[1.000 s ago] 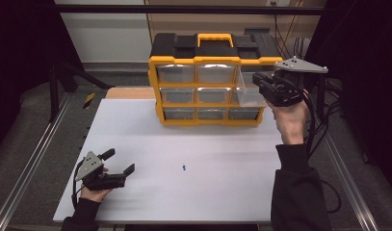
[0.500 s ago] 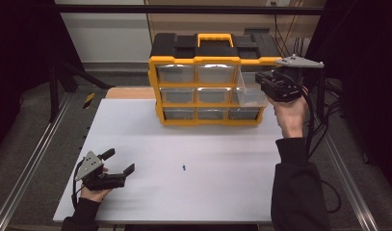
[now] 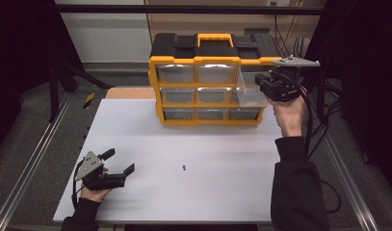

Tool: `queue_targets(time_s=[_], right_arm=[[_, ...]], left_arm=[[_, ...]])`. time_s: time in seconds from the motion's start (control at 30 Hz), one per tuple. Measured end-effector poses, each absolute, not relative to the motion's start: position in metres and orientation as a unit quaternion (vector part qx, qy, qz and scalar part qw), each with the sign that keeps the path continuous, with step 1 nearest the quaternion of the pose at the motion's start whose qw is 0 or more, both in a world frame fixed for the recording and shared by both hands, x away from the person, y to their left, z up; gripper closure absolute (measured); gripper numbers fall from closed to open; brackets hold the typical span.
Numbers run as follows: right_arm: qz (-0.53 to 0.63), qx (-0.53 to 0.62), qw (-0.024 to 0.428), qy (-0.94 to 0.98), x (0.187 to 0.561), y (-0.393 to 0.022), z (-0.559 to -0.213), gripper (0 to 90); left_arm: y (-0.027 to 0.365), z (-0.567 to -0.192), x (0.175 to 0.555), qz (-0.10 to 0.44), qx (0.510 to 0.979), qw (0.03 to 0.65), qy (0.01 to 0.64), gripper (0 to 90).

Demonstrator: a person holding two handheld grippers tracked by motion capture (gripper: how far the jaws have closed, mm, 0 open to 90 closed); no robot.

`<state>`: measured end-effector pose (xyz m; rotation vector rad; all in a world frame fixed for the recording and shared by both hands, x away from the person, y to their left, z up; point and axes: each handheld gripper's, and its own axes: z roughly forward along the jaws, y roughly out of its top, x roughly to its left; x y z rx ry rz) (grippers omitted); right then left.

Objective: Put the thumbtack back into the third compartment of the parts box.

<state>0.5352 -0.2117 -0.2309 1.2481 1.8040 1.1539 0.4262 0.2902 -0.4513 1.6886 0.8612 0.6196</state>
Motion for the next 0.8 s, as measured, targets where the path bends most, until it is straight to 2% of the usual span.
queue_targets(time_s=[0.37, 0.43, 0.67, 0.8], right_arm=[[0.424, 0.488, 0.321, 0.692, 0.5385, -0.211, -0.2341, 84.0], [0.424, 0.488, 0.322, 0.692, 0.5384, -0.2112, -0.234, 79.0], [0.442, 0.479, 0.324, 0.686, 0.535, -0.2133, -0.2311, 71.3], [0.455, 0.469, 0.335, 0.68, 0.5309, -0.213, -0.2289, 55.0]], left_arm=[[0.2904, -0.4512, 0.4262, 0.261, 0.711, 0.543, 0.363, 3.1], [0.2904, -0.4513, 0.4263, 0.261, 0.712, 0.542, 0.363, 3.1], [0.2903, -0.4514, 0.4265, 0.26, 0.712, 0.542, 0.363, 3.1], [0.2902, -0.4513, 0.4263, 0.26, 0.712, 0.543, 0.362, 3.1]])
